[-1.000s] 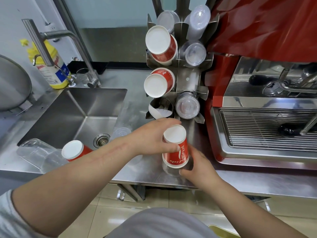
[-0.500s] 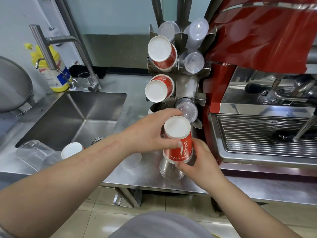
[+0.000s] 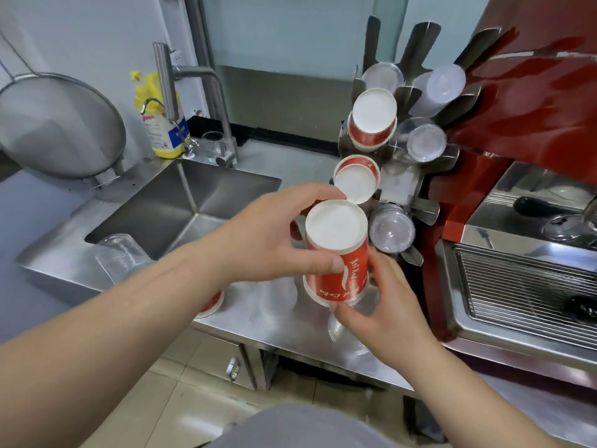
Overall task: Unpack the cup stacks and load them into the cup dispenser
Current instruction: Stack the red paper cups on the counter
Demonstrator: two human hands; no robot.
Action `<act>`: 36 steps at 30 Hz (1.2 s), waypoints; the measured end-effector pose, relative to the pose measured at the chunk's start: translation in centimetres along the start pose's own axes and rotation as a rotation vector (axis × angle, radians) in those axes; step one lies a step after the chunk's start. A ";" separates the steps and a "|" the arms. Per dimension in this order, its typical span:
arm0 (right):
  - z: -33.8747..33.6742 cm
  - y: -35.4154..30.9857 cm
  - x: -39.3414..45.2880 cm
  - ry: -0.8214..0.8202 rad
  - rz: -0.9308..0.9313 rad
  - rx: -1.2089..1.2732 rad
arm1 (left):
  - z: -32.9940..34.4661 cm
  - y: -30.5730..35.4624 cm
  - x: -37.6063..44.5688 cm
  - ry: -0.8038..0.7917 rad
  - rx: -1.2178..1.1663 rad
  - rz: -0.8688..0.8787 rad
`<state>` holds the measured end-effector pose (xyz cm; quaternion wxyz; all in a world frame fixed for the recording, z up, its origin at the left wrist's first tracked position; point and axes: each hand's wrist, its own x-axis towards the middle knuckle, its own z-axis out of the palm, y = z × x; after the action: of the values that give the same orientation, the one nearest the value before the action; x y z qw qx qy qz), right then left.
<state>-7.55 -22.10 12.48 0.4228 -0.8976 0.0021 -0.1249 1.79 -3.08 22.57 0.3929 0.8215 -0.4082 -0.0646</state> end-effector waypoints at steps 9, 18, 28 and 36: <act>5.5 -5.6 3.7 -0.094 -0.137 0.006 | -6.1 -3.5 -5.0 0.184 -0.009 -0.121; 12.6 -9.9 7.4 -0.199 -0.108 0.045 | -11.0 -8.5 -9.1 0.293 0.030 -0.229; 18.4 -10.3 8.5 -0.275 -0.010 0.095 | -11.8 -14.2 -11.7 0.188 0.091 -0.297; 21.6 -9.1 8.2 -0.327 0.122 0.054 | -10.0 -17.8 -12.0 0.112 0.163 -0.302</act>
<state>4.34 -0.78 7.99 0.4482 -0.8925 -0.0155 0.0486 9.22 17.90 14.41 0.3329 0.9049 -0.2615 -0.0437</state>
